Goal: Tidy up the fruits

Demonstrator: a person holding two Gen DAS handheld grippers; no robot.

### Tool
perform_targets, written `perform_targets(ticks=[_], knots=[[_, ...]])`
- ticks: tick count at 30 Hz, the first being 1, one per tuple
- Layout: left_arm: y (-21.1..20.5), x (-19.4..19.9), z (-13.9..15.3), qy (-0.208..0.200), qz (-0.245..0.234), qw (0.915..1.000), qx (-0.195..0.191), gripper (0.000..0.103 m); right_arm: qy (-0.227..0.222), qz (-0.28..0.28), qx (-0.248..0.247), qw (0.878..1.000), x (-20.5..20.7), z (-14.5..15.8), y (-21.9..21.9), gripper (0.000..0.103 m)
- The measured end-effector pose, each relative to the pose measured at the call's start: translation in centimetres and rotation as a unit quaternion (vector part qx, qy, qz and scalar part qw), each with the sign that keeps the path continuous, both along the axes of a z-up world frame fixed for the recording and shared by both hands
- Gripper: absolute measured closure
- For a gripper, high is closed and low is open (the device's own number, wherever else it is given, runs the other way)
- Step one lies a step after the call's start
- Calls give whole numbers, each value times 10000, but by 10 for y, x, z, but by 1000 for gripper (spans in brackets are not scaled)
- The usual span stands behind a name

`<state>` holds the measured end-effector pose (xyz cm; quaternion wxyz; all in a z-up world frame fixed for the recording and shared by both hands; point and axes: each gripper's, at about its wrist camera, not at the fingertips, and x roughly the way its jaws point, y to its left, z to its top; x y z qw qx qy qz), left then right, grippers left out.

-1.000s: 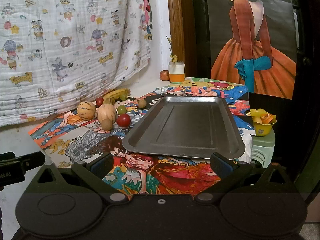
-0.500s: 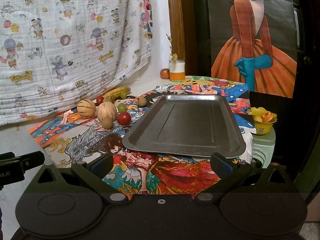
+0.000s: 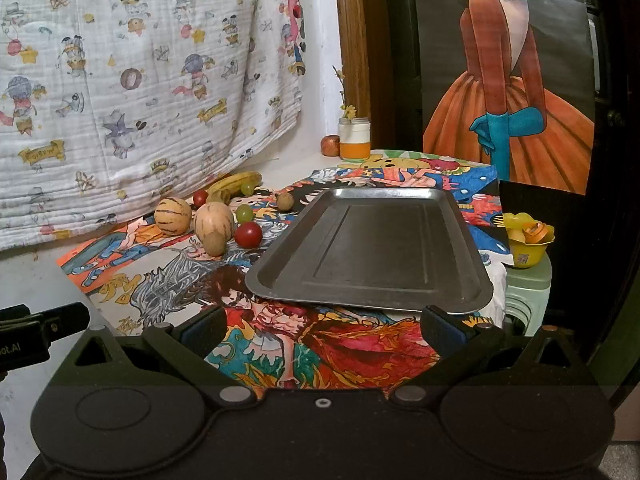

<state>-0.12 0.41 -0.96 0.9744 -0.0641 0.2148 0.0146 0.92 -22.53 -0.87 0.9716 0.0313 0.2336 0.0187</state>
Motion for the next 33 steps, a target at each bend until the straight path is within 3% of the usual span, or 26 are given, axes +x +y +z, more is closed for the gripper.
perform_targets(ticks=[21, 33], knots=[[2, 2, -5, 70, 30, 10000, 8, 0, -13, 119, 36, 9999, 10, -7, 2, 0], [1, 15, 0, 94, 18, 9999, 93, 0, -249, 247, 6, 9994, 18, -1, 4, 0]])
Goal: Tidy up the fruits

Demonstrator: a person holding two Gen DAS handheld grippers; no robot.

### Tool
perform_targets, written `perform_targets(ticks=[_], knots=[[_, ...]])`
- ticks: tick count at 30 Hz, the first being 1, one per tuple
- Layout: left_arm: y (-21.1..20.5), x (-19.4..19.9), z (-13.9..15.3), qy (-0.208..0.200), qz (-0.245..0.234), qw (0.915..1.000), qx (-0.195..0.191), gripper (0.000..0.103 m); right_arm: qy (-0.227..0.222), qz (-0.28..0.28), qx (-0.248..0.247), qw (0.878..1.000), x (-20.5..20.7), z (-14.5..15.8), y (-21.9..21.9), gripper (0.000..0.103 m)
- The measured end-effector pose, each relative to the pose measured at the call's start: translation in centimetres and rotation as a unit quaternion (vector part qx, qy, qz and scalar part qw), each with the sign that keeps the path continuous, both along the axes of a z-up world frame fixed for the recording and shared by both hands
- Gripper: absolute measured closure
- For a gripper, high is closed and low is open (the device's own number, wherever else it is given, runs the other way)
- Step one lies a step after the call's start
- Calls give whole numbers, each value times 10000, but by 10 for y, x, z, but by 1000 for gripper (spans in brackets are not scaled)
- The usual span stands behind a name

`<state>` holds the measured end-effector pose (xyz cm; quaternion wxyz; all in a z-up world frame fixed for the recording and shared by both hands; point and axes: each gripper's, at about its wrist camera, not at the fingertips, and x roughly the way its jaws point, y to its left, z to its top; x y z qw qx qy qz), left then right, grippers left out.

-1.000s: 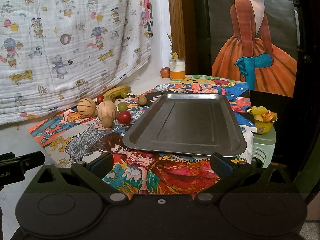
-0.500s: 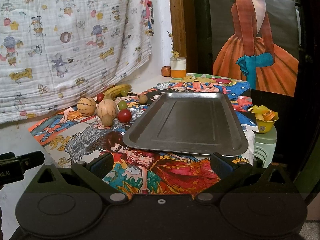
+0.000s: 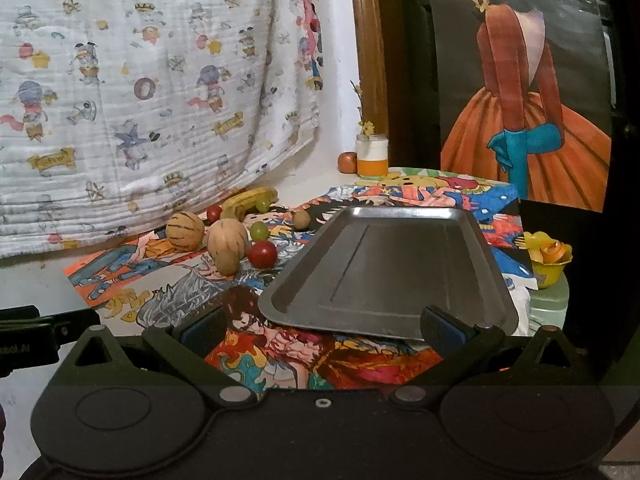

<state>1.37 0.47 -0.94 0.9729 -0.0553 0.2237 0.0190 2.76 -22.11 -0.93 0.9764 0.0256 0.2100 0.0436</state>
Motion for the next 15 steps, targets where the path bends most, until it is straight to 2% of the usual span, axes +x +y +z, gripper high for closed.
perform_targets(ticks=[5, 9, 12, 15], knots=[[3, 7, 4, 31, 10, 10000, 38, 0, 202, 119, 23, 9997, 16, 8, -4, 0], [7, 20, 7, 52, 2, 10000, 43, 0, 392, 447, 50, 9982, 39, 21, -9, 0], [11, 32, 11, 43, 49, 10000, 68, 0, 387, 854, -175, 9954, 58, 35, -7, 0], [15, 47, 17, 34, -15, 10000, 79, 0, 382, 1303, -605, 9889, 79, 48, 0, 0]])
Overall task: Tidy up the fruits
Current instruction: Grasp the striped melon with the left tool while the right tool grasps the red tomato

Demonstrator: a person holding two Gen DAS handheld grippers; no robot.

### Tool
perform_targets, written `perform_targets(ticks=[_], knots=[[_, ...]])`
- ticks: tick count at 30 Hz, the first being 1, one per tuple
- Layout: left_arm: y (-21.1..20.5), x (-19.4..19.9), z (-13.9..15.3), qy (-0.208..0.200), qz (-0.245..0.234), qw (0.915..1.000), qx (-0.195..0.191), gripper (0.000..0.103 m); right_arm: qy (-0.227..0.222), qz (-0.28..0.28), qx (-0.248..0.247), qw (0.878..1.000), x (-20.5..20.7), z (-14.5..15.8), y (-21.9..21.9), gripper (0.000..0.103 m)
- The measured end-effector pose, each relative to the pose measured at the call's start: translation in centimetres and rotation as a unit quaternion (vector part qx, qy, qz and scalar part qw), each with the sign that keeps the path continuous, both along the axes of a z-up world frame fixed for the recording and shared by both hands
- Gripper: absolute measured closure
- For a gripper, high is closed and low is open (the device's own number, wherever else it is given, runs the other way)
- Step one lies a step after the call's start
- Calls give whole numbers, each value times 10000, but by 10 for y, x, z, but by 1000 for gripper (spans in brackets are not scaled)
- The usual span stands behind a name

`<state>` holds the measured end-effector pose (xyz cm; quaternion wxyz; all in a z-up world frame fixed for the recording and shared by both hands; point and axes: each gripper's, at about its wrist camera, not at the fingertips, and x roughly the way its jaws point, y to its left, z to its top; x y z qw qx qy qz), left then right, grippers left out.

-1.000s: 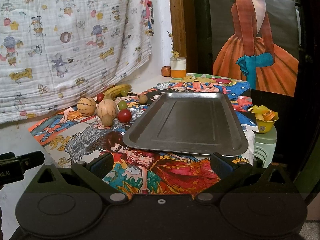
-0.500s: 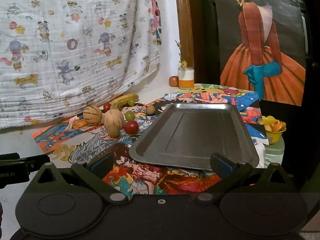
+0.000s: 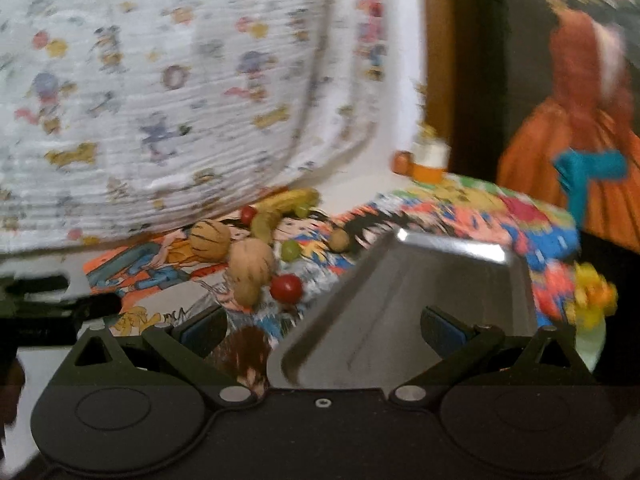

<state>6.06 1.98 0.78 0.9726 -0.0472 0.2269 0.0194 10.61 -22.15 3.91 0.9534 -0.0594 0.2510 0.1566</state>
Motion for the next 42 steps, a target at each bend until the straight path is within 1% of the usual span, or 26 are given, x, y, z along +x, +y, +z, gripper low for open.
perform_targets(ticks=[4, 8, 12, 15, 19, 24, 28, 29, 33, 35, 42], knots=[[6, 23, 8, -10, -100, 9999, 70, 0, 50, 567, -559, 9968, 27, 8, 9, 0], [13, 47, 11, 115, -244, 9996, 67, 0, 249, 993, -800, 9915, 51, 5, 14, 0], [19, 72, 9, 249, -338, 9991, 15, 0, 408, 1357, -813, 9866, 69, -1, 18, 0], [22, 91, 9, 307, -387, 9988, 53, 0, 554, 1573, -826, 9825, 80, -10, 23, 0], [24, 116, 6, 397, -493, 9980, 58, 0, 689, 1804, -871, 9773, 90, -23, 33, 1], [23, 142, 0, 490, -583, 9971, -47, 0, 778, 1976, -766, 9742, 102, -33, 41, 1], [23, 155, -3, 515, -585, 9967, -230, 0, 793, 2005, -787, 9733, 109, -37, 42, 8], [24, 158, -4, 530, -587, 9965, -284, 0, 793, 1982, -774, 9739, 111, -37, 40, 11], [27, 168, -8, 583, -626, 9952, -479, 2, 804, 1884, -698, 9763, 116, -40, 35, 16], [26, 173, -9, 562, -686, 9948, -509, 6, 804, 1860, -701, 9768, 117, -41, 35, 21], [19, 185, -15, 646, -719, 9936, -588, 19, 859, 1834, -692, 9768, 122, -48, 37, 33]])
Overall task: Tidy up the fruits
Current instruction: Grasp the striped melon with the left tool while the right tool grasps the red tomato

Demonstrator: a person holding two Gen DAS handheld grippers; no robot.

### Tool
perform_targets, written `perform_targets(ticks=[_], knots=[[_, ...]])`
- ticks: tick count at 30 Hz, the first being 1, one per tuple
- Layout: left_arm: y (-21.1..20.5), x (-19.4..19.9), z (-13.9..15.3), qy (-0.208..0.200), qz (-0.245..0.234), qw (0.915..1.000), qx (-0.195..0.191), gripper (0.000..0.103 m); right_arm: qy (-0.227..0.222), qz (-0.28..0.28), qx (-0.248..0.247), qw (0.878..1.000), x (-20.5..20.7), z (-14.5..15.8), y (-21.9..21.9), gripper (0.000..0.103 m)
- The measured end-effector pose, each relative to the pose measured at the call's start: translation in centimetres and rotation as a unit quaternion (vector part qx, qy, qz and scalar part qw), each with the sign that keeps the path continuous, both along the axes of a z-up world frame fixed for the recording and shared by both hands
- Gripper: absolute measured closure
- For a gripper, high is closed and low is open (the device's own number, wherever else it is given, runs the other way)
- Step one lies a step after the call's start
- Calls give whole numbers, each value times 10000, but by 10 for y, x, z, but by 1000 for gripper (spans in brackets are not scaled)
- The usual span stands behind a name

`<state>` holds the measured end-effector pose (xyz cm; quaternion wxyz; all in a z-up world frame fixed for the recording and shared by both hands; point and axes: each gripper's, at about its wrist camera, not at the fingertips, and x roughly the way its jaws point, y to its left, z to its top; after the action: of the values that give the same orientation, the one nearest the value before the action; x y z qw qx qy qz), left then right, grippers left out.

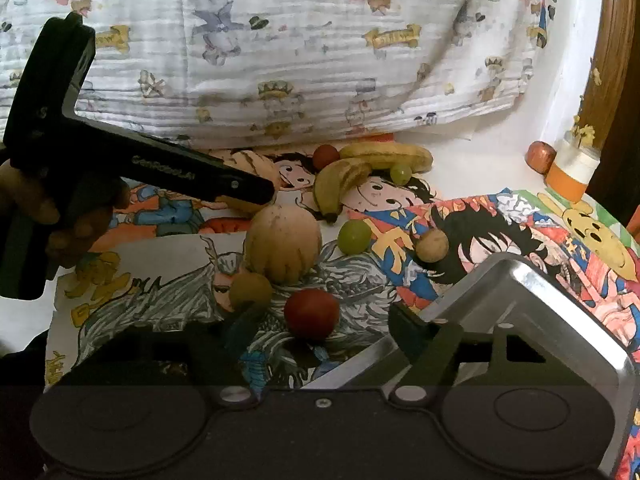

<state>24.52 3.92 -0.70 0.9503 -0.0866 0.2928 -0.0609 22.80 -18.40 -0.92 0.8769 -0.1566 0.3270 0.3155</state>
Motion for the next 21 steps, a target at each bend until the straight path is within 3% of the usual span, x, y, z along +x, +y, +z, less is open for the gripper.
perform_targets(ticks=[13, 21], knots=[[-8, 13, -8, 185, 75, 9998, 89, 45, 246, -116, 267, 9993, 7, -8, 1, 67], [-7, 13, -8, 243, 169, 9995, 75, 49, 332, -322, 503, 9977, 1, -3, -9, 68]])
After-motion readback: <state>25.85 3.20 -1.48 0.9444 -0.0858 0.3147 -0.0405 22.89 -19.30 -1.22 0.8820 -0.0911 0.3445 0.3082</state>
